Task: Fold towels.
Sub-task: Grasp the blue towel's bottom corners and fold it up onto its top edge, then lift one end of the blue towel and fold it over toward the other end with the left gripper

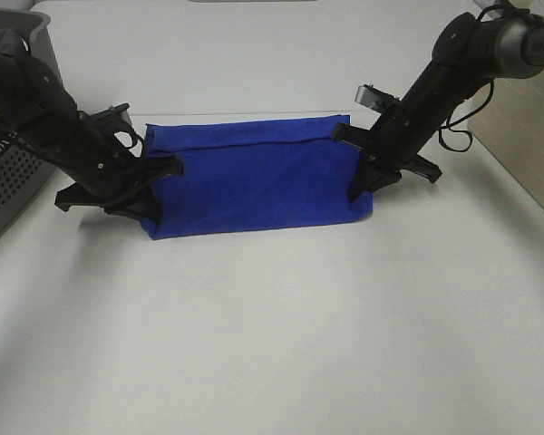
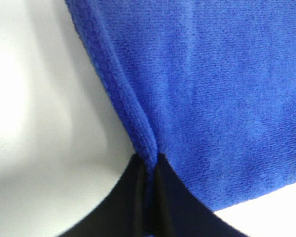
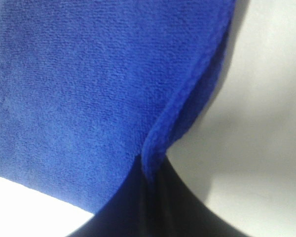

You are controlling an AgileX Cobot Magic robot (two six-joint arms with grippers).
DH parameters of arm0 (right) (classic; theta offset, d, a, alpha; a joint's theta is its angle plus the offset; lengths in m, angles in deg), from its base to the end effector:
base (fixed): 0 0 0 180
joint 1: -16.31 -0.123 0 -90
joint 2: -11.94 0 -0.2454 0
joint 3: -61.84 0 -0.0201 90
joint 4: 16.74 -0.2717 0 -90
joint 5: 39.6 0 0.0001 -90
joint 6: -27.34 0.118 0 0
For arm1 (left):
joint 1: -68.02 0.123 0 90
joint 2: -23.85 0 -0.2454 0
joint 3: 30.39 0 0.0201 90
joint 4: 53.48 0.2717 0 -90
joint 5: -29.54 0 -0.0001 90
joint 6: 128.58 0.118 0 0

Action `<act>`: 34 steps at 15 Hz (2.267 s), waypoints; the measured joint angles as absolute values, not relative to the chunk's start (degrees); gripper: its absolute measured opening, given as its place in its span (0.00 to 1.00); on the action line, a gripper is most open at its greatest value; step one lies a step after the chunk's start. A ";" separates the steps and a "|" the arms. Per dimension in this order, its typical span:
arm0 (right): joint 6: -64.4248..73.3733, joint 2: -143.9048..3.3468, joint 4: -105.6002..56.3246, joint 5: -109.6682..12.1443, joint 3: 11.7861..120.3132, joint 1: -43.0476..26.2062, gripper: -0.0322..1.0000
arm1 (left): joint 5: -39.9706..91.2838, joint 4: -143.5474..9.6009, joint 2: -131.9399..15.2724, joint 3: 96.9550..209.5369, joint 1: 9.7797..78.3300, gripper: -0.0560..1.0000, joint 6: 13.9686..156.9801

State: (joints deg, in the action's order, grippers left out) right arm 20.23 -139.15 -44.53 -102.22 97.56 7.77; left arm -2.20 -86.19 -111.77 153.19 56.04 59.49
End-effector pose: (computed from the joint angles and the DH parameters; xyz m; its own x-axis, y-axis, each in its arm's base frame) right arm 0.4656 0.1193 0.0364 -0.9982 -0.0455 -0.0394 -0.0578 0.9059 0.4196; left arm 0.4138 -0.1221 0.0216 -0.9621 -0.1402 -0.2337 -0.0447 0.9271 -0.3722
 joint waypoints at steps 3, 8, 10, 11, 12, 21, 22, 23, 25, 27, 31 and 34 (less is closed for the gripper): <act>21.32 -138.69 -43.50 -105.26 96.64 7.77 0.03 | -4.38 -84.47 -110.34 153.19 56.04 0.06 59.49; 21.84 -128.21 -41.21 -101.47 76.64 7.77 0.03 | -6.84 -83.15 -103.41 141.33 55.99 0.06 59.32; 21.44 -124.54 -41.84 -98.44 68.17 7.77 0.03 | -6.27 -83.21 -100.94 135.82 55.87 0.06 59.32; 20.92 -123.22 -42.24 -97.24 65.87 7.71 0.03 | -5.70 -83.21 -100.83 134.85 55.76 0.06 59.32; 20.17 -122.36 -42.35 -96.32 65.19 7.66 0.03 | -5.64 -83.38 -100.83 134.79 55.76 0.06 59.32; 20.63 -125.40 -40.58 -98.55 91.83 7.66 0.03 | -11.25 -84.01 -103.81 158.00 57.65 0.06 55.43; 21.09 -128.21 -40.41 -99.70 96.18 7.66 0.03 | -11.43 -84.01 -105.18 160.81 58.39 0.06 55.14; 21.78 -130.96 -40.35 -100.67 99.96 7.66 0.03 | -11.43 -83.96 -106.84 163.50 59.19 0.06 55.08; 23.33 -136.23 -40.23 -101.25 106.95 7.66 0.03 | -10.57 -83.90 -110.00 167.68 60.00 0.06 54.97; 23.61 -140.24 -40.12 -101.36 111.94 7.66 0.03 | -9.48 -84.01 -112.75 170.37 60.05 0.06 54.97; 25.10 -143.68 -38.34 -100.79 114.00 7.66 0.03 | -7.07 -84.07 -115.78 170.60 59.94 0.07 56.23; 25.10 -143.73 -37.77 -100.73 114.06 7.66 0.20 | -6.84 -84.19 -115.90 170.72 59.94 0.33 56.29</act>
State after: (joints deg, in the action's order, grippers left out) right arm 25.10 -143.73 -37.77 -100.73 114.06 7.66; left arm -6.84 -84.19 -115.90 170.72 59.94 56.29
